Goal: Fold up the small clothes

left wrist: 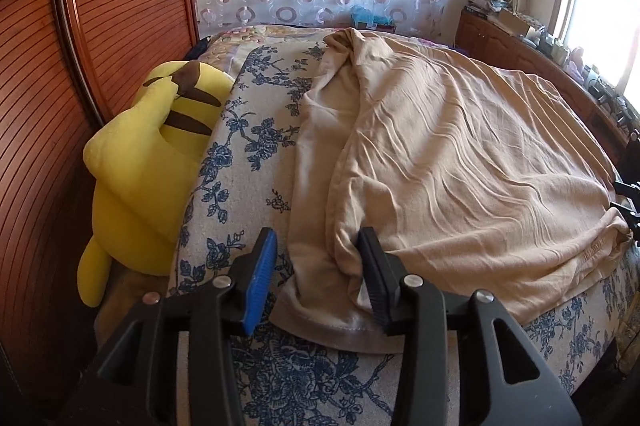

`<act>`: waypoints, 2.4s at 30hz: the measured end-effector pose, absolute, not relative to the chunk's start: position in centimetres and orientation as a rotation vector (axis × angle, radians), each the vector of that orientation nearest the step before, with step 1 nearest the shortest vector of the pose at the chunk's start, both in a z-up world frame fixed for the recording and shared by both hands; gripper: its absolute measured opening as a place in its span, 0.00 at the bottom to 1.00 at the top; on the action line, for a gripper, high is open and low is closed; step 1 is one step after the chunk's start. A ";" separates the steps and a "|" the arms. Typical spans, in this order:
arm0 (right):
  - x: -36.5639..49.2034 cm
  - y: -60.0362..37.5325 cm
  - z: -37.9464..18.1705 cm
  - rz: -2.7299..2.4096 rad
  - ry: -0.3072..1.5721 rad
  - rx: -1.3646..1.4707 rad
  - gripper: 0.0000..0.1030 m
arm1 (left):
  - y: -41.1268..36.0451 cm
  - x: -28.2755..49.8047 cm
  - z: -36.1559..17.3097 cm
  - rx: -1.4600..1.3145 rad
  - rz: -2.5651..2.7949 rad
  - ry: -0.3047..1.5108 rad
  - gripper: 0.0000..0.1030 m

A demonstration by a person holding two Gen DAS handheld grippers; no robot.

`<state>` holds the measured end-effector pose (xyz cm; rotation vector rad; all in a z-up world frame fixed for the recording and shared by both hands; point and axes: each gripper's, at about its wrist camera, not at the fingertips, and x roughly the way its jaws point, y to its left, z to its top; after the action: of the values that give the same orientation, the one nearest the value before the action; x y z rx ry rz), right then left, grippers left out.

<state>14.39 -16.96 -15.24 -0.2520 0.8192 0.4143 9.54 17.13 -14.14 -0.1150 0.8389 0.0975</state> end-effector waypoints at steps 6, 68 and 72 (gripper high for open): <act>14.7 -17.1 -15.4 0.423 0.830 -0.247 0.86 | 17.1 9.6 -14.1 -0.116 0.095 0.840 0.41; 9.6 -27.6 -9.4 0.288 0.677 -0.090 0.89 | -12.9 17.9 3.1 0.009 -0.633 0.628 0.04; 9.7 -28.1 -9.8 0.286 0.687 -0.080 0.89 | -13.6 17.5 2.1 0.045 -0.626 0.647 0.21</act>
<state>9.75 -28.09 -9.79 -0.0796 0.6866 0.2862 17.51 -13.58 2.11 0.0453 0.6467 -0.6259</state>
